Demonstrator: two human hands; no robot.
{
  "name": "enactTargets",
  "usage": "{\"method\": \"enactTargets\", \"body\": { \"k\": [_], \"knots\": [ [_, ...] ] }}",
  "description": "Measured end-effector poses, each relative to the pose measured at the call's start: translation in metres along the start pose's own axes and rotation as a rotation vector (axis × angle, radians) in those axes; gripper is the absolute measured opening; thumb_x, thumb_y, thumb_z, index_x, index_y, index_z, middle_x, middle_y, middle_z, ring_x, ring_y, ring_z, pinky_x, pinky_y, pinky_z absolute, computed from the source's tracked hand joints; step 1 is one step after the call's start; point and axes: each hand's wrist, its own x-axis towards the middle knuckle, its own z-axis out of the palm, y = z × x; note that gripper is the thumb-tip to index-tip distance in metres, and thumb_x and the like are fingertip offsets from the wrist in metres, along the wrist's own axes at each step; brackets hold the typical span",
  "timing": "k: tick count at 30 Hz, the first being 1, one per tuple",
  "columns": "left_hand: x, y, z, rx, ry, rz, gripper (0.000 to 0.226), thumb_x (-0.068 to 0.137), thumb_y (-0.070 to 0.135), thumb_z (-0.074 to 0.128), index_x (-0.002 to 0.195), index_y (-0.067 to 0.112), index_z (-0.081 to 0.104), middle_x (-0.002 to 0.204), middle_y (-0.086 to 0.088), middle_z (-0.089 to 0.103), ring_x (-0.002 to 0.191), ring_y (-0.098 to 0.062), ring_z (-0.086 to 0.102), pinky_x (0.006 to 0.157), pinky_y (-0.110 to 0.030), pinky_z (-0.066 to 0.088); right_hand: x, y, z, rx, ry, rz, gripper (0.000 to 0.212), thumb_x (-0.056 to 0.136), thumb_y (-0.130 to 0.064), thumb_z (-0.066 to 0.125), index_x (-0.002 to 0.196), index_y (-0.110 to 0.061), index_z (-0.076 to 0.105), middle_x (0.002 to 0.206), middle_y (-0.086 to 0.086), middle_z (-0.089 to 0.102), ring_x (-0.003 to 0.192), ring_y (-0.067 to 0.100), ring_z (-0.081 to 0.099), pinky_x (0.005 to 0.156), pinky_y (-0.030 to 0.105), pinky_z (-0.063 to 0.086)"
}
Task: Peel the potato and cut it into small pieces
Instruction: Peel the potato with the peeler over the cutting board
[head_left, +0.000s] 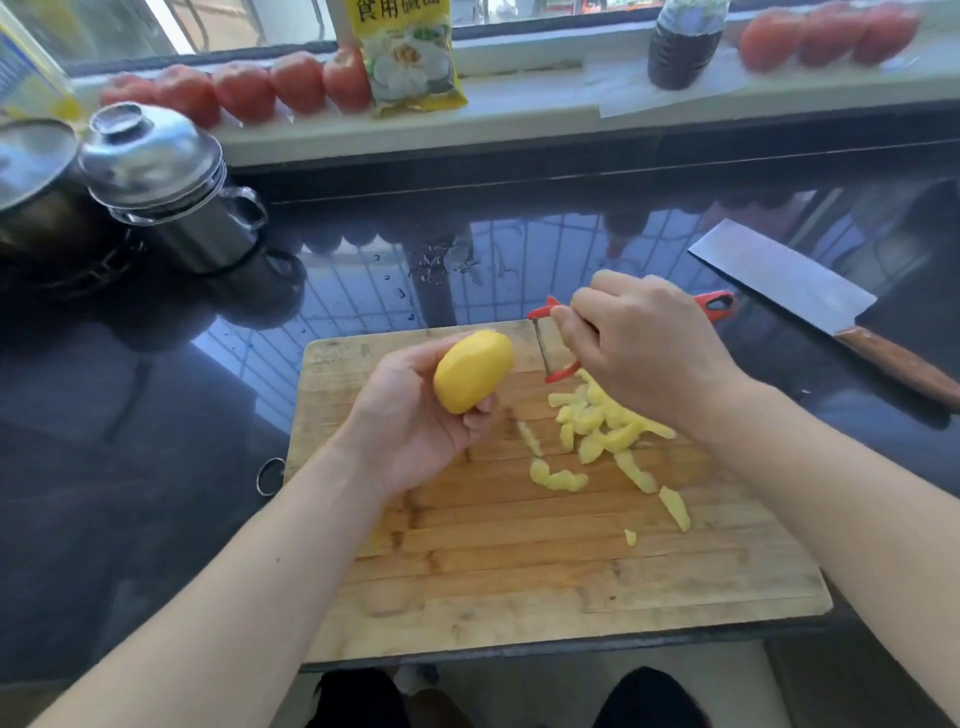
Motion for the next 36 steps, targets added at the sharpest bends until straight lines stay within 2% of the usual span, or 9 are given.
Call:
{"method": "enactTargets", "body": {
  "k": [3,7,16,20,25,28,31,34,36],
  "knots": [
    [0.011,-0.002,-0.01,0.038,-0.002,0.053,0.027,0.101,0.035,0.052,0.112,0.01,0.057,0.091,-0.014,0.063,0.057,-0.021,0.049,0.05,-0.026,0.035,0.003,-0.004,0.009,0.037,0.061,-0.066,0.04,0.105,-0.03,0.047,0.067,-0.021,0.037,0.066,-0.003,0.041,0.056,0.022,0.036,0.06,0.033,0.03],
    [0.02,-0.015,-0.023,0.088,0.015,0.167,0.026,0.104,0.034,0.053,0.113,0.01,0.053,0.085,-0.012,0.059,0.054,-0.019,0.051,0.043,-0.024,0.041,-0.01,-0.02,0.012,0.066,0.153,-0.127,0.04,0.105,-0.03,0.045,0.067,-0.021,0.034,0.066,-0.004,0.038,0.056,0.02,0.032,0.062,0.03,0.022],
    [-0.017,-0.034,-0.009,0.136,-0.001,0.268,0.018,0.105,0.027,0.055,0.108,0.011,0.062,0.074,-0.005,0.061,0.058,-0.015,0.053,0.037,-0.022,0.04,-0.036,-0.076,-0.019,-0.056,0.245,-0.269,0.036,0.103,-0.029,0.047,0.069,-0.022,0.04,0.069,-0.002,0.04,0.061,0.017,0.024,0.061,0.036,0.035],
    [-0.042,-0.043,-0.006,0.131,-0.012,0.286,0.014,0.102,0.021,0.055,0.093,0.015,0.064,0.07,-0.002,0.056,0.056,-0.012,0.048,0.038,-0.02,0.036,-0.044,-0.09,-0.034,-0.135,0.257,-0.262,0.039,0.103,-0.031,0.045,0.067,-0.016,0.05,0.067,0.0,0.044,0.06,0.018,0.027,0.062,0.035,0.033],
    [-0.065,-0.051,-0.017,0.145,-0.026,0.276,0.015,0.104,0.017,0.053,0.096,0.014,0.065,0.075,-0.006,0.054,0.056,-0.014,0.046,0.039,-0.02,0.036,-0.053,-0.098,-0.041,-0.18,0.237,-0.281,0.044,0.104,-0.032,0.046,0.064,-0.015,0.049,0.064,-0.002,0.041,0.053,0.023,0.036,0.06,0.034,0.035],
    [-0.069,-0.054,-0.023,0.143,-0.018,0.252,0.017,0.106,0.019,0.052,0.097,0.011,0.064,0.073,-0.007,0.057,0.056,-0.016,0.047,0.038,-0.021,0.037,-0.056,-0.092,-0.038,-0.215,0.187,-0.252,0.043,0.103,-0.031,0.048,0.063,-0.017,0.047,0.063,-0.004,0.04,0.052,0.021,0.035,0.06,0.031,0.029],
    [-0.063,-0.049,-0.022,0.135,-0.026,0.226,0.018,0.107,0.018,0.051,0.095,0.013,0.063,0.068,-0.008,0.062,0.055,-0.018,0.047,0.038,-0.021,0.034,-0.054,-0.062,-0.029,-0.32,0.068,-0.176,0.04,0.101,-0.029,0.054,0.063,-0.016,0.054,0.063,-0.003,0.045,0.053,0.022,0.044,0.056,0.033,0.039],
    [-0.044,-0.037,-0.019,0.146,-0.089,0.184,0.012,0.105,0.021,0.053,0.105,0.012,0.061,0.075,-0.009,0.06,0.056,-0.018,0.047,0.042,-0.021,0.033,-0.052,-0.031,-0.018,-0.343,0.007,0.018,0.039,0.104,-0.033,0.047,0.074,-0.014,0.063,0.075,0.003,0.059,0.068,0.031,0.06,0.063,0.035,0.036],
    [-0.027,-0.029,-0.018,0.144,-0.178,0.136,0.022,0.101,0.03,0.06,0.115,0.014,0.058,0.083,-0.01,0.057,0.057,-0.019,0.047,0.043,-0.022,0.034,-0.053,-0.023,-0.013,-0.317,0.007,0.093,0.04,0.105,-0.037,0.041,0.073,-0.019,0.057,0.08,0.003,0.06,0.076,0.032,0.062,0.065,0.036,0.036]
  ]
}}
